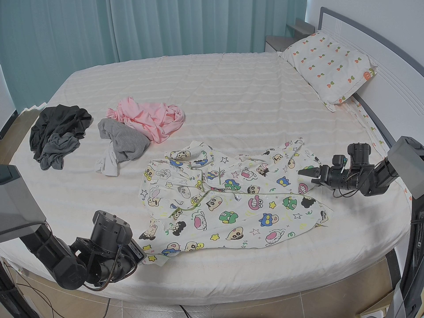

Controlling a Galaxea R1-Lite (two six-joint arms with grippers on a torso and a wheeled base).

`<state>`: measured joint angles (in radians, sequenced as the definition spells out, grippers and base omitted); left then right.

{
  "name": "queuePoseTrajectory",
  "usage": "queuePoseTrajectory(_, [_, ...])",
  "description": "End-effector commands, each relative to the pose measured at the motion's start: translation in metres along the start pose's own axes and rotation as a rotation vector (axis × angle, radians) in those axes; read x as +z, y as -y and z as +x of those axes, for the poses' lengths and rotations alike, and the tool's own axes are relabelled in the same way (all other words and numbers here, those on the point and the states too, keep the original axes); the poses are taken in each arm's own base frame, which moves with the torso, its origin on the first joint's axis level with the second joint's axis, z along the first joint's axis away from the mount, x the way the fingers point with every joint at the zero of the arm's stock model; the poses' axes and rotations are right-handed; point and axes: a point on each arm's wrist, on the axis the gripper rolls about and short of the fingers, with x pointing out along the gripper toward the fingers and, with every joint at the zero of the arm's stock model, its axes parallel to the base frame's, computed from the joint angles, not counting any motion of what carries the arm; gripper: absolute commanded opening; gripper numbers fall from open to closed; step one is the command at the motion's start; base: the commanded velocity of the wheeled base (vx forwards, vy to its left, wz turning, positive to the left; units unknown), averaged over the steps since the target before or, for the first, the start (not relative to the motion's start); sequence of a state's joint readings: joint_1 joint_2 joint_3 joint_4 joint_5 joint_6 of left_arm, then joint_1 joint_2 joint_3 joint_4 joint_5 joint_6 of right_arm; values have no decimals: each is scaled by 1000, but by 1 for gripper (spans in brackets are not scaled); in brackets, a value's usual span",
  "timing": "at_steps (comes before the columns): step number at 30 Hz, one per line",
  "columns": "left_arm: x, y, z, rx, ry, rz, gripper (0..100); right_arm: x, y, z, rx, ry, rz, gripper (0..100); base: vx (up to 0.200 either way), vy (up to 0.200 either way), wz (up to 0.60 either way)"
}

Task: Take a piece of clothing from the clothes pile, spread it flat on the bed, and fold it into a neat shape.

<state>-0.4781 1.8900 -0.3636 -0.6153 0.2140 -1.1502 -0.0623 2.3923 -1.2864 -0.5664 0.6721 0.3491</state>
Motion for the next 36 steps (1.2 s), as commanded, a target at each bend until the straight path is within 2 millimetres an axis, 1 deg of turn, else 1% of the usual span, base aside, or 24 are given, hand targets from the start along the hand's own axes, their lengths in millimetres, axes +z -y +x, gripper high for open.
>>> queuePoseTrajectory(1, [-1, -1, 0, 4, -1, 1, 0, 6, 18, 3, -48, 35, 7, 100, 0, 0, 0])
queuePoseTrajectory(5, [-1, -1, 0, 6, -2, 1, 0, 12, 21, 0, -72, 63, 0, 100, 0, 0, 0])
queuePoseTrajectory(9, [-1, -1, 0, 4, -1, 1, 0, 11, 22, 1, -75, 60, 3, 100, 0, 0, 0])
queuePoseTrajectory(12, [-2, 0, 0, 2, -4, 6, 0, 5, 25, 7, -75, 45, 10, 100, 0, 0, 0])
queuePoseTrajectory(15, [-2, 0, 0, 3, -6, 9, 0, 4, 23, 15, -62, 39, 1, 100, 0, 0, 0])
queuePoseTrajectory(17, [-2, 0, 0, 4, -6, 8, 0, 5, 25, 21, -58, 41, -3, 100, 0, 0, 0])
queuePoseTrajectory(20, [-2, 0, 0, 4, -6, 9, 0, 4, 25, 22, -56, 40, -4, 100, 0, 0, 0])
queuePoseTrajectory(21, [-3, -1, 0, 6, -6, 8, 0, 4, 24, 21, -56, 40, -4, 0, 0, 0, 0])
queuePoseTrajectory(24, [-3, -1, 1, 8, -8, 9, 0, 7, 24, 18, -58, 52, -2, 0, 0, 0, 0])
queuePoseTrajectory(28, [-5, -1, 2, 11, -14, 15, 0, 17, 27, 11, -74, 90, 2, 0, 0, 0, 0])
queuePoseTrajectory(31, [-6, 0, 2, 9, -17, 20, 0, 26, 23, 8, -67, 120, -15, 0, 0, 0, 0])
queuePoseTrajectory(36, [-6, 0, 2, 8, -17, 21, 0, 34, 20, 9, -55, 157, -12, 0, 0, 0, 0])
